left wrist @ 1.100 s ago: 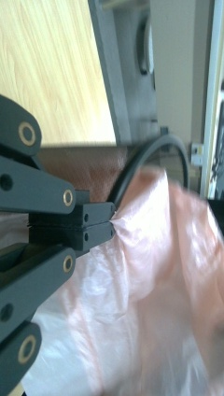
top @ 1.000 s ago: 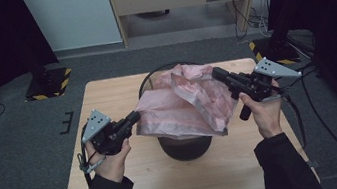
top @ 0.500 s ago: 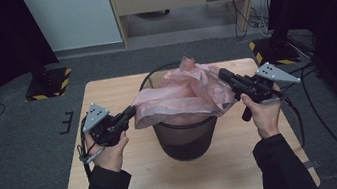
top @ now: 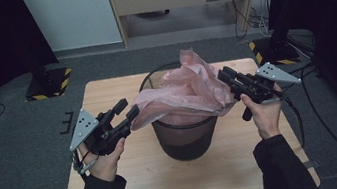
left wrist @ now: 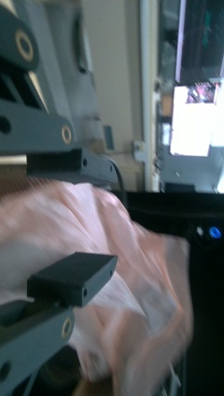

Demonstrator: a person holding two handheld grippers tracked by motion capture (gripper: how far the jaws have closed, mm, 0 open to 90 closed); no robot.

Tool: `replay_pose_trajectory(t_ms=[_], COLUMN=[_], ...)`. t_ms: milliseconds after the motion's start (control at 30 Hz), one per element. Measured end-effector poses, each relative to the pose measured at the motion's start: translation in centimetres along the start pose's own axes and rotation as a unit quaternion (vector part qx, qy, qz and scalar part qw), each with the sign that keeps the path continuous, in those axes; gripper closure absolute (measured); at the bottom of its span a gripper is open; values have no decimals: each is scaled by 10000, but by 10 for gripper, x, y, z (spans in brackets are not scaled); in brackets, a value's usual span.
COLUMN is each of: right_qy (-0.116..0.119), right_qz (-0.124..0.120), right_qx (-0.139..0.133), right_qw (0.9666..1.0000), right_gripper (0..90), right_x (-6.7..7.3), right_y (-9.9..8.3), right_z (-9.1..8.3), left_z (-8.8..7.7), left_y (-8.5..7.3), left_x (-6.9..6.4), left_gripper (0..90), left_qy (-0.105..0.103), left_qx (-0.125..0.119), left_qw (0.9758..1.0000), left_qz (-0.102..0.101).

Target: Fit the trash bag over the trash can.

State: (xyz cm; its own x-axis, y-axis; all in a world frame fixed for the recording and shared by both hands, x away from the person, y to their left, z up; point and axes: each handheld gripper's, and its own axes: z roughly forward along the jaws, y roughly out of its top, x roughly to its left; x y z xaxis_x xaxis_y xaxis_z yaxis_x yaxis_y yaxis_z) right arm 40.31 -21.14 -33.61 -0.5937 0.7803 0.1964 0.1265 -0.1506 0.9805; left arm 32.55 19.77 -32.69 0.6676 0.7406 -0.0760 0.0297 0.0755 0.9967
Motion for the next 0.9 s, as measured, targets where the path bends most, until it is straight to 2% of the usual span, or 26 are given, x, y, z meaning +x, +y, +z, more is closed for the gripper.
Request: replay_pose_trajectory(t_ms=[167,233,400,433,533,567,667,733,900], right_qy=[73,91,183,191,235,251,332,405,530], right_qz=[13,-14,-43,-36,-49,-39,-46,-47,-57], right_qx=[-68,-70,-75,-59,-26,2,27,68,228], right_qw=[9999,9999,9998,9998,9997,9997,9994,9991,9983], right_gripper=[659,646,608,602,587,585,579,566,558], right_x=[1,2,6,6,7,8,8,9,11], right_y=[2,3,8,9,9,9,8,7,0], right_z=[-1,-2,-5,-6,-8,-9,-11,-13,-14], left_z=[3,6,19,22,32,33,37,39,39], left_y=[13,16,20,20,18,17,12,9,10], left_x=[-10,-14,-21,-22,-22,-22,-22,-21,-20], left_gripper=[472,453,446,451,503,549,630,682,869], left_qy=[-428,-563,-755,-813,-968,-1021,-1020,-1045,-956], left_qx=[-167,-146,152,188,396,471,700,760,874], left_qw=[9989,9983,9962,9957,9935,9927,9910,9907,9913], left_qz=[-12,34,408,402,440,438,511,424,223])
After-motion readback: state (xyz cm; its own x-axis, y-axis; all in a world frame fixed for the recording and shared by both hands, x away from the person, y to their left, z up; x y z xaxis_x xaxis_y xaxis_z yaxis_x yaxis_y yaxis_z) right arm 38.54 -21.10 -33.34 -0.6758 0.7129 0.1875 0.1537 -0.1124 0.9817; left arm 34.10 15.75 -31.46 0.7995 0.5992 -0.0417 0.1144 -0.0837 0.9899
